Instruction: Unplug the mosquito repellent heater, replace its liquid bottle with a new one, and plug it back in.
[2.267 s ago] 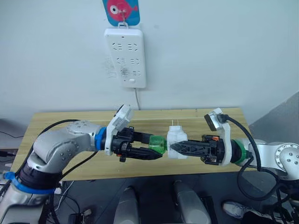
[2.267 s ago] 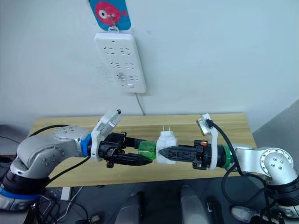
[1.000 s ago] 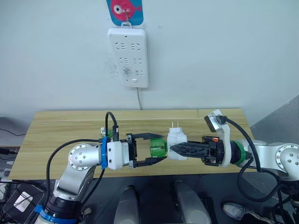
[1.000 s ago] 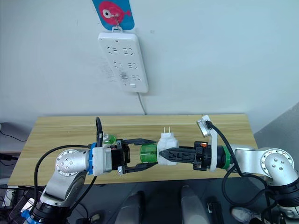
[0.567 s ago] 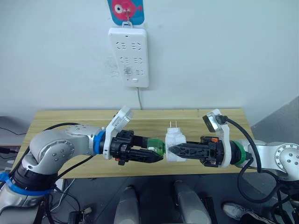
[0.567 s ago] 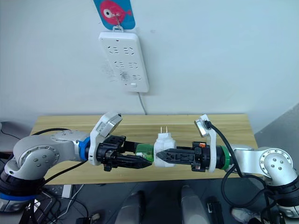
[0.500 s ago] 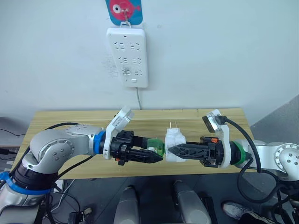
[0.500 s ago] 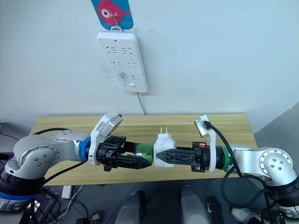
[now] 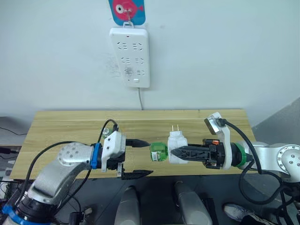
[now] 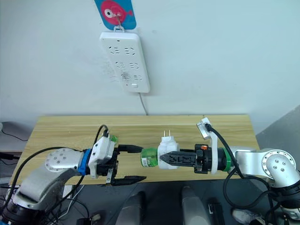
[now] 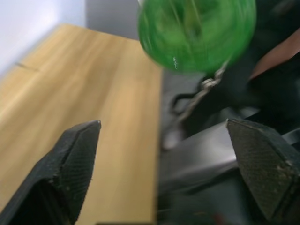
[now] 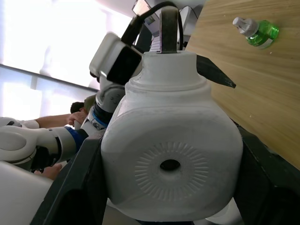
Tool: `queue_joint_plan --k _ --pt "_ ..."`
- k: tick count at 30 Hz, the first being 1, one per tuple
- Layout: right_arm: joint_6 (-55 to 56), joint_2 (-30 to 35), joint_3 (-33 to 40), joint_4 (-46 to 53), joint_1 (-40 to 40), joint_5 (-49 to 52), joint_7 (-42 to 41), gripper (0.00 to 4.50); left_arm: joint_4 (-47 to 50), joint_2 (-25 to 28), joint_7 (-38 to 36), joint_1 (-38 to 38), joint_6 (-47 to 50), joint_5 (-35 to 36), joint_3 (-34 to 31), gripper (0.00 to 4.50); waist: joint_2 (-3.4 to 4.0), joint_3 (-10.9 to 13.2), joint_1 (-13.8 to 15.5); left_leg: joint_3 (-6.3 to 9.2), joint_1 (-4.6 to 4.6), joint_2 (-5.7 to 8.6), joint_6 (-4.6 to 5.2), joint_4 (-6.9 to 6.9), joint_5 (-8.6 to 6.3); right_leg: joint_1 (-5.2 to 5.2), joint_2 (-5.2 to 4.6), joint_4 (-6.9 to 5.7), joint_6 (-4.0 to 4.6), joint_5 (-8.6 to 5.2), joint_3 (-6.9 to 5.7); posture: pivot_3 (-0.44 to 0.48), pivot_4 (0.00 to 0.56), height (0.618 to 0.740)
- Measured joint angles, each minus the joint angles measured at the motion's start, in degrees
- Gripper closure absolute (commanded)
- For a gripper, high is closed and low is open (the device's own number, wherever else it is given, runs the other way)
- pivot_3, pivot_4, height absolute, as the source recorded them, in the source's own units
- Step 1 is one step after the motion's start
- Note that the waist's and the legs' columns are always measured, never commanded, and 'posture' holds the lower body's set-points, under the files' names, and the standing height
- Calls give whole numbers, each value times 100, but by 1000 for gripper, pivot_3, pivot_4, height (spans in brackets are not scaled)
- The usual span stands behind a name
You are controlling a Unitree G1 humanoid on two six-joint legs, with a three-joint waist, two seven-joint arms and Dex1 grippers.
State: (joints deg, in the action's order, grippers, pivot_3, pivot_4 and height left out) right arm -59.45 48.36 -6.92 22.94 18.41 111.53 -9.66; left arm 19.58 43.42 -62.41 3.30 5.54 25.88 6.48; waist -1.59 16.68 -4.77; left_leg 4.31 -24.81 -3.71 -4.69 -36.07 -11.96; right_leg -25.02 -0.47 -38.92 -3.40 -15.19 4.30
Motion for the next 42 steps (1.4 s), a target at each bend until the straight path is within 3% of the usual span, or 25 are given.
queue_joint_plan --k 4,7,14,18,23,26,30,32,34,36,42 --pt "1 -1 0 3 0 0 0 1490 -234 -617 191 -70 -1466 -612 -38 0 -1 0 21 -1 -2 1 0 -4 0 1 -1 1 -1 1 5 -170 294 740" --pt "1 0 0 4 0 0 0 1490 -192 -789 155 -71 -2306 -801 -28 0 -1 0 1 -2 -1 0 0 -3 0 1 0 -2 -2 2 5 -173 293 740" --pt "1 -1 0 5 0 0 1 1490 -165 -961 215 34 -2651 -828 10 0 -1 0 -19 -1 -1 0 0 -3 0 2 1 -3 -3 2 5 -177 291 740" --pt "2 -1 0 7 0 0 2 1490 -165 -946 164 91 -2653 -797 39 824 -1 0 -24 -1 0 0 0 -3 0 2 1 -3 -3 3 5 -178 291 740" --pt "7 -6 0 37 1 1 -2 1490 -135 -828 -12 150 -2548 -616 49 2247 0 0 -25 -1 0 0 0 -3 0 2 2 -4 -3 2 4 -170 295 740" --pt "1 -8 0 83 1 8 -26 1490 -85 -691 -148 223 -2439 -473 46 2262 0 0 -25 0 0 0 0 -3 0 2 1 -4 -3 2 4 -163 298 740" --pt "5 -8 -19 123 8 44 -57 1490 188 -205 -319 471 -1518 62 76 2262 -1 0 -24 2 0 -1 0 -3 0 3 2 -4 -3 2 2 -155 301 740" --pt "20 -8 -66 122 15 26 -45 1490 561 411 -67 704 291 1104 176 2262 -3 6 -30 9 0 -3 1 -2 0 1 4 -7 -4 2 -1 -156 302 740" --pt "33 -7 -68 126 48 24 -52 1490 719 1008 345 1187 2422 2701 200 2262 4 14 -31 11 0 -2 1 -3 1 3 4 -10 -5 1 -4 -157 303 740" --pt "39 -4 -72 139 57 30 -57 1490 604 1150 619 1535 3668 3707 157 2262 11 22 -40 8 0 0 2 -2 1 2 3 -6 -5 1 -2 -158 302 740" --pt "30 -3 -112 190 55 57 -78 1490 447 1156 934 1742 4948 4663 -59 2262 12 26 -41 8 0 -3 2 2 0 -3 7 -5 -4 0 -3 -158 301 740"
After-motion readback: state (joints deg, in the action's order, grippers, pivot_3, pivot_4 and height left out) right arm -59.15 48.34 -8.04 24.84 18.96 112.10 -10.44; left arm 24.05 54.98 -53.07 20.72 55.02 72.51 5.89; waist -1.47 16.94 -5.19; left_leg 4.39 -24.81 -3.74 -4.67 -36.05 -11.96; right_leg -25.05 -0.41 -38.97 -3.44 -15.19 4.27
